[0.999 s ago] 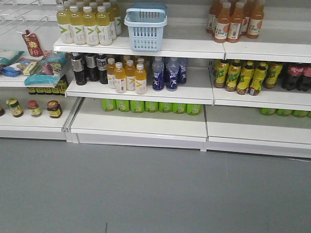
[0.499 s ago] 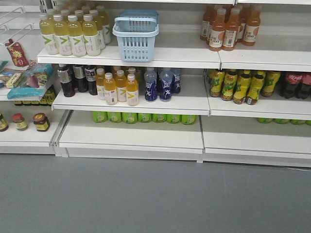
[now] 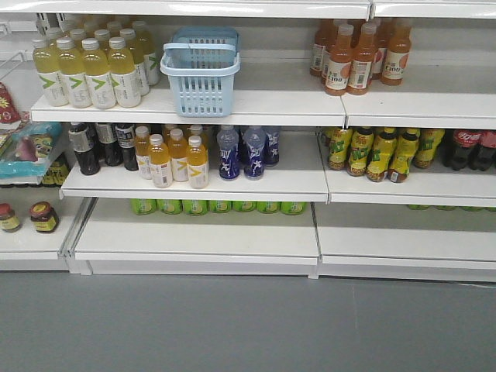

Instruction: Place coke in basket with both arms

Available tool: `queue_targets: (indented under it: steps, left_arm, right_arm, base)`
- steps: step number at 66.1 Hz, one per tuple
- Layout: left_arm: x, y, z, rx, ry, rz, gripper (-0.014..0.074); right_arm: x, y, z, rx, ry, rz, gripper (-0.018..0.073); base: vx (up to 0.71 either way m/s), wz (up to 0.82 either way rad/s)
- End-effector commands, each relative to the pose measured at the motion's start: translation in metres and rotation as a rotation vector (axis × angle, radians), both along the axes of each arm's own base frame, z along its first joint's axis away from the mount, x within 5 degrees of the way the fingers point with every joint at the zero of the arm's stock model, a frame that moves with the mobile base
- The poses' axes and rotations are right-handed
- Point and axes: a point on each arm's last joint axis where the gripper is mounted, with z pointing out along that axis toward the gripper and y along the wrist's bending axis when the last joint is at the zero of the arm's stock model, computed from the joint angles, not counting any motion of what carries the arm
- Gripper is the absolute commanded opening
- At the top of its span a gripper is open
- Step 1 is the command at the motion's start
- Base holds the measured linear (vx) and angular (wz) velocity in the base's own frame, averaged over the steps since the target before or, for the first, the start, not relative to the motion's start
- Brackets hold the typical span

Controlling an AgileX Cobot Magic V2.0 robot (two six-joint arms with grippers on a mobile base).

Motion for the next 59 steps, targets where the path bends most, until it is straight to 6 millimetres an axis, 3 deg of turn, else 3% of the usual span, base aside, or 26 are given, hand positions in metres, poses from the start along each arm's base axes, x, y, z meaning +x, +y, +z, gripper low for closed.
queue_targets:
  steps: [1,59]
  left_arm:
    - [-0.0018,-0.0022,0.0069,-0.022,-0.078,-0.028,-0.0006]
    - [-0.0018,-0.0022,0.0069,-0.022,-0.078,-0.028,-0.0006]
  right_arm:
    - [-0.0014,0.0009,0.0037,-0.014,-0.077,0.007,-0.0005]
    - [-0.0014,0.0009,0.0037,-0.014,-0.077,0.007,-0.0005]
  base:
    - [0.16,-0.05]
    - [0.15,-0.04]
